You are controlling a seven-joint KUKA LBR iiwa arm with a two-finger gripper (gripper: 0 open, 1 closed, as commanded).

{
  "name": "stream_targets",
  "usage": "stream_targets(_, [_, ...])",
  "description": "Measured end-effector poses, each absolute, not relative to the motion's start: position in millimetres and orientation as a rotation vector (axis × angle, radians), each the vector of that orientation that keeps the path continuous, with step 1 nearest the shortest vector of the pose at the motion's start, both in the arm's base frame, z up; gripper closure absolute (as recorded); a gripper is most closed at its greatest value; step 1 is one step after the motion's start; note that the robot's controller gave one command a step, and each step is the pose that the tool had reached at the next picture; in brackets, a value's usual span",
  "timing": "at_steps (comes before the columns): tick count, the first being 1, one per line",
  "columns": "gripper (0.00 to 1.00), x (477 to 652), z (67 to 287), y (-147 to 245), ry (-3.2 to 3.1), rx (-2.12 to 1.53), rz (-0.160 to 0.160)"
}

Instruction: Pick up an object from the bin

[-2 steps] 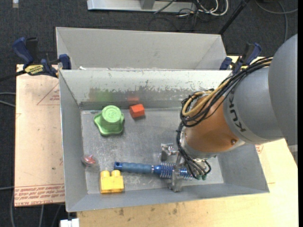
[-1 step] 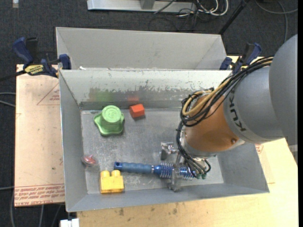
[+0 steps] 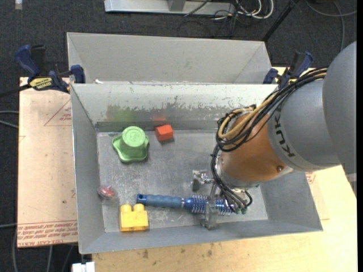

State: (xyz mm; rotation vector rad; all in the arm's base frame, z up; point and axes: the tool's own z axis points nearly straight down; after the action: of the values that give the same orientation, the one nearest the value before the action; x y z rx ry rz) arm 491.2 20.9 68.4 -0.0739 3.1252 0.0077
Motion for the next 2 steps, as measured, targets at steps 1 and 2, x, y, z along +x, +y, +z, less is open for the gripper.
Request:
stream_targets(1, [0.00,492.0,68.6,21.3,3.123,-0.076,0.008])
stream_targets(2, [0.00,492.5,68.7,21.6,3.122,-0.078,0.008])
